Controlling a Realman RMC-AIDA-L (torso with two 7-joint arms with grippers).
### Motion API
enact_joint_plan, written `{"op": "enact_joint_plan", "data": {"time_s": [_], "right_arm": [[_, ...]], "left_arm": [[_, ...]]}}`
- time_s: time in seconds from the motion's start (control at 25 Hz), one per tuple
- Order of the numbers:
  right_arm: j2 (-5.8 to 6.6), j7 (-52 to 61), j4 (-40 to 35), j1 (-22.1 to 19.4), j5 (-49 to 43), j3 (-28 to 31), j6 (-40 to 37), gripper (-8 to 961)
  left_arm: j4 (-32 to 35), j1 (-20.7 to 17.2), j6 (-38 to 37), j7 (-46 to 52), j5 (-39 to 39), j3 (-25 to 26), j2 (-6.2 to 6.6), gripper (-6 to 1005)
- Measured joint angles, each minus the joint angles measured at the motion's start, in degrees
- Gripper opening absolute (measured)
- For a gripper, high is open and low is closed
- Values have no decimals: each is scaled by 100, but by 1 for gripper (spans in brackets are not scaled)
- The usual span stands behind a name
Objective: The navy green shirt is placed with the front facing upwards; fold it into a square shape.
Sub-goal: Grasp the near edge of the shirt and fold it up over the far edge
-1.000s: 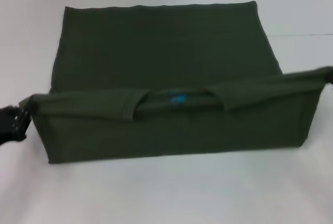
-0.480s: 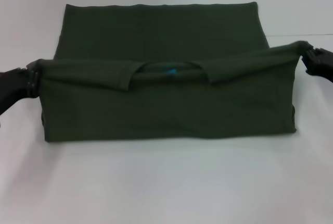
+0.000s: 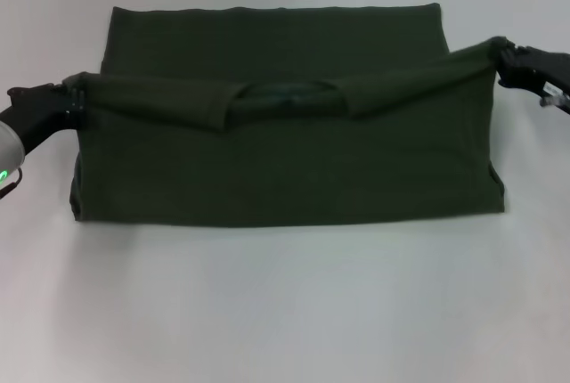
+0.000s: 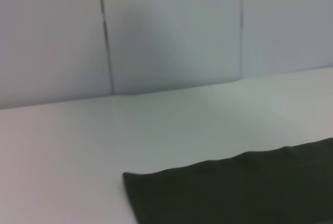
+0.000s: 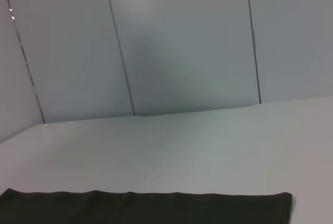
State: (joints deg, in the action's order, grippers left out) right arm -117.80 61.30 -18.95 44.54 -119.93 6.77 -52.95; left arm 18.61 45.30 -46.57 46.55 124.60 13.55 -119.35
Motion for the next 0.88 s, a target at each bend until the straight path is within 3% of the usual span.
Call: {"op": "enact_joint_plan", "data": {"time_s": [0.36,0.88], "right_arm": [[126,-23,265,380,-3,-39,615,56],[71,-72,346,580,38,-221,1244,57]], "left_arm": [[-152,262,790,-243,-258,-6,37,31],[-512,432,1104,-1039,-630,-11,85,30]]}}
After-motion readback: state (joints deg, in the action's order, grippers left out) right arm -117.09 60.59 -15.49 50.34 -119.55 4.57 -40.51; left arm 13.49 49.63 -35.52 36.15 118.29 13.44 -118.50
